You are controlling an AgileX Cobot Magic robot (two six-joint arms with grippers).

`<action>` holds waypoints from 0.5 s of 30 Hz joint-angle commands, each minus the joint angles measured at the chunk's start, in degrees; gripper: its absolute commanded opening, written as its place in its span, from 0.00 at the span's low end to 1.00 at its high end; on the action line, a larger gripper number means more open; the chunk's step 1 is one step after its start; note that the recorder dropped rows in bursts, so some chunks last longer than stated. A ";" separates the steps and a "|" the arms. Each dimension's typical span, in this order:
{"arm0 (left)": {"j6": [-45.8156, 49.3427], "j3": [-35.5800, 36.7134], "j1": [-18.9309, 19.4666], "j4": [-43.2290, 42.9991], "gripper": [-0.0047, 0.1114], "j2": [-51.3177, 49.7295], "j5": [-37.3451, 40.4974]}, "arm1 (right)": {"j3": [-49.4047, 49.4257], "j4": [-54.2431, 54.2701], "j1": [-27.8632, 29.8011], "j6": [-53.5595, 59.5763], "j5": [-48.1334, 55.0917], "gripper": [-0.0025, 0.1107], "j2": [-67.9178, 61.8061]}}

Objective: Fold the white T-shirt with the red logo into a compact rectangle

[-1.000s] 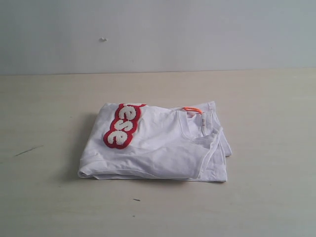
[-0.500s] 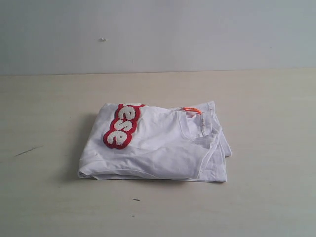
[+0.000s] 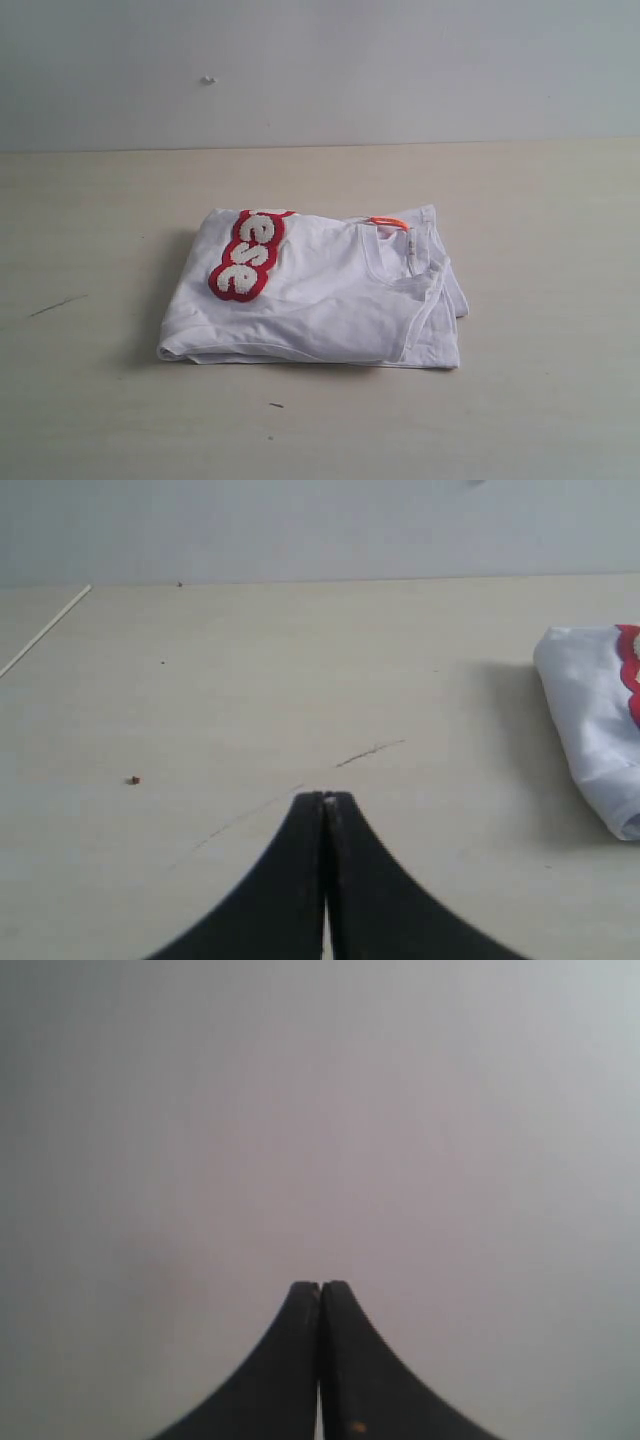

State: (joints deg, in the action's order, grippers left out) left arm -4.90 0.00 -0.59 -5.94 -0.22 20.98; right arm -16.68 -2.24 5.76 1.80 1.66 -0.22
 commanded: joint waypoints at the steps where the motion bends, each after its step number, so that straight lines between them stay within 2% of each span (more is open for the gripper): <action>1: -0.13 0.00 -0.32 0.47 0.04 0.22 -0.49 | 10.77 -1.90 0.35 -1.80 -2.51 0.02 0.22; 5: -0.03 0.00 -0.32 0.47 0.04 0.22 -0.49 | 16.68 -2.97 0.23 -4.00 -2.61 0.02 0.22; 9: -0.03 0.00 -0.32 0.47 0.04 0.22 -0.49 | 16.68 -1.25 0.23 -3.62 13.42 0.02 0.22; 15: -0.03 0.00 -0.32 0.37 0.04 0.22 -0.49 | 16.68 -0.98 0.23 -3.39 14.22 0.02 0.22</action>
State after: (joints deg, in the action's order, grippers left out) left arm -4.90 0.00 -0.59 -5.94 -0.22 20.98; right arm -0.27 -3.34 5.76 -1.99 15.68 -0.22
